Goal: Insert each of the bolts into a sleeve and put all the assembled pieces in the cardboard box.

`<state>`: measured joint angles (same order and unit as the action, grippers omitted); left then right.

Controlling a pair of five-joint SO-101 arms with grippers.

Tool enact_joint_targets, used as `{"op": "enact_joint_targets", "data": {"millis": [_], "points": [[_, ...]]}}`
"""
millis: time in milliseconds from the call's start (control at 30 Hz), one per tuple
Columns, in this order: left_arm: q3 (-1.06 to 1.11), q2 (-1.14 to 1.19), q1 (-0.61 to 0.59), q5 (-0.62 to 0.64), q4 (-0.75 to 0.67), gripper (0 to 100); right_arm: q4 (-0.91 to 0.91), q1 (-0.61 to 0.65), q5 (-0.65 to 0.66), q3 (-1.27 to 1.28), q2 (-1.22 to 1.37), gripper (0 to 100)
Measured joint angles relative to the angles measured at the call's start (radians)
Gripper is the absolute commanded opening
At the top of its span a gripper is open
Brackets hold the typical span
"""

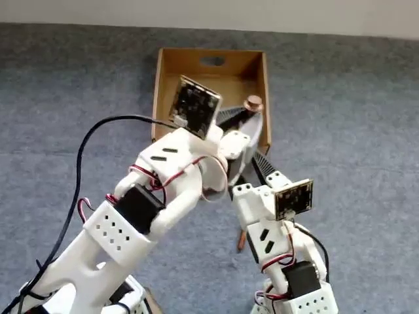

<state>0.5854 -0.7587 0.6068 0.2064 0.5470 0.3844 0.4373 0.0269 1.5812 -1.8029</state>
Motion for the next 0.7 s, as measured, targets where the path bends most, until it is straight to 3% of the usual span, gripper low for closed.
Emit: {"op": "enact_joint_targets", "data": {"millis": [700], "points": [[0.069,0.0,0.006,-0.002,0.0,1,0.0,0.003,0.0,0.0,0.002,0.7]]}}
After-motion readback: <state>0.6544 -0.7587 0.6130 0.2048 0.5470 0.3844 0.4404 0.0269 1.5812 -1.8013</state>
